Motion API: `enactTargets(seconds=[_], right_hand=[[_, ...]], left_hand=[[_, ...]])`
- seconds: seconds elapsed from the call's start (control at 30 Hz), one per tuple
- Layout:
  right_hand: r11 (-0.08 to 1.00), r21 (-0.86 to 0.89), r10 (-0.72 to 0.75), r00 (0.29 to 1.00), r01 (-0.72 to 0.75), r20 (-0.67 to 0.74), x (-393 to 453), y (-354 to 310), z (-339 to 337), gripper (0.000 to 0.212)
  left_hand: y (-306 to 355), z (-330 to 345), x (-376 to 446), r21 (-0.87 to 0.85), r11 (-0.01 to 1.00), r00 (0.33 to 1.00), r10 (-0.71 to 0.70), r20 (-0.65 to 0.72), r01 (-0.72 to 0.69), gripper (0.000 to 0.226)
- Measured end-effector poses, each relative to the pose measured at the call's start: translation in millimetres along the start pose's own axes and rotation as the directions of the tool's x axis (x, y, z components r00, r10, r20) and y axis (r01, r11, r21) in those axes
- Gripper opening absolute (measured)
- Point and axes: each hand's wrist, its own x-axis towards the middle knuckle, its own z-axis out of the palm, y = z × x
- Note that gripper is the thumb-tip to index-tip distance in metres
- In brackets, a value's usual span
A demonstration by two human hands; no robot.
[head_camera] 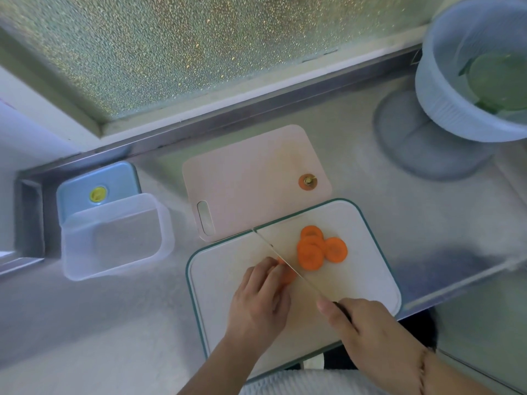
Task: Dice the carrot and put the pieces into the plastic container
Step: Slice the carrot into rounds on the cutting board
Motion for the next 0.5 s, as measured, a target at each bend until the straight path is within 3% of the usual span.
enactTargets(seconds=[0.5], right_hand=[[1.000,0.019,-0.005,1.000,0.005,-0.010,5.2,-0.7,6.8,0.062]], left_hand=[[-3.3,3.4,-2.1,-0.003,1.000,1.000,0.019,0.002,-0.019,0.041]])
